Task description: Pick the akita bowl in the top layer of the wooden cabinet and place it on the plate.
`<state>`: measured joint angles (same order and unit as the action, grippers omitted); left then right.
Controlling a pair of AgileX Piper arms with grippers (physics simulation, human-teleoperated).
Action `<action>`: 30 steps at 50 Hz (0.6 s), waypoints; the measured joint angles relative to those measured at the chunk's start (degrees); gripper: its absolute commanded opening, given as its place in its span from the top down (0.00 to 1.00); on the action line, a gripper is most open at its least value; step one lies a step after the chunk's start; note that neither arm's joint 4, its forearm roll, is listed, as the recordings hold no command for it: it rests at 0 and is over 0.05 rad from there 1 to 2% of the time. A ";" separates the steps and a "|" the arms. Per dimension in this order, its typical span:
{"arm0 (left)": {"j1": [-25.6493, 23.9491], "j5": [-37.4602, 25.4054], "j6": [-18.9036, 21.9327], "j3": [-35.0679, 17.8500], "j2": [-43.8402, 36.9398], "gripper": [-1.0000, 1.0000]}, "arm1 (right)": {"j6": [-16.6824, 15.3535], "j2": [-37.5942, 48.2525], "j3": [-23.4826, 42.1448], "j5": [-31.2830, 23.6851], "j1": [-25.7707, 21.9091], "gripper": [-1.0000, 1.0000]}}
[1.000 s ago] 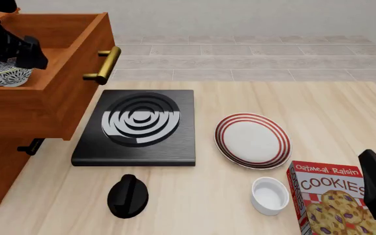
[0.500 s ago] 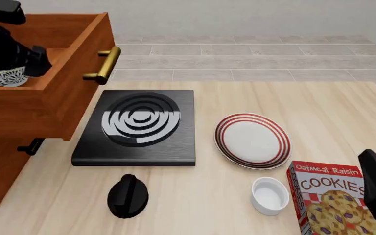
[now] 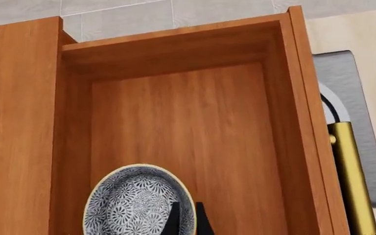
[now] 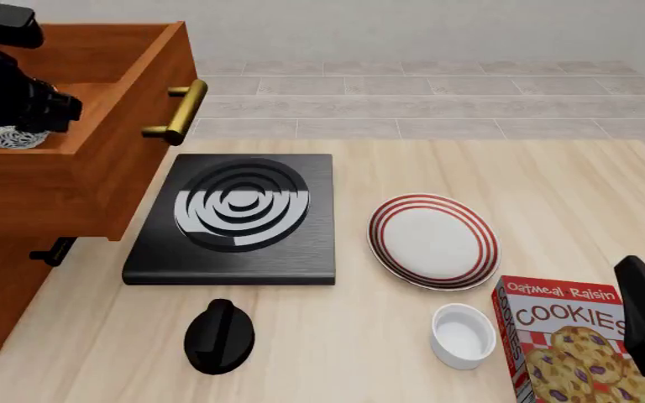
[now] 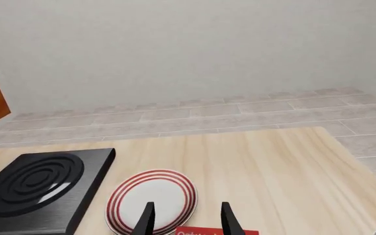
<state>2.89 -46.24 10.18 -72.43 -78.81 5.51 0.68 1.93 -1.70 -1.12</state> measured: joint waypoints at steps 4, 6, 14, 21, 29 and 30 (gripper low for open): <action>0.01 0.30 -0.12 -0.18 0.41 1.00 | -0.01 0.02 0.00 0.02 0.00 0.00; -0.05 0.37 -0.18 -0.17 0.54 1.00 | -0.02 0.02 0.00 0.03 0.00 0.00; -0.44 0.54 -0.15 -0.03 0.87 1.00 | -0.06 0.01 -0.01 0.03 -0.01 0.00; -1.10 0.54 -0.22 -0.14 1.19 1.00 | -0.09 -0.12 0.00 -0.09 0.00 0.00; -1.84 0.38 -0.35 -0.66 1.57 1.00 | -0.07 -0.17 0.02 -0.15 0.04 0.00; -1.92 0.34 -0.37 -0.78 1.61 1.00 | -0.07 -0.14 0.03 -0.12 0.04 0.00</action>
<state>0.97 -45.89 9.81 -73.21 -77.20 5.44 0.54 1.95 -1.82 -1.08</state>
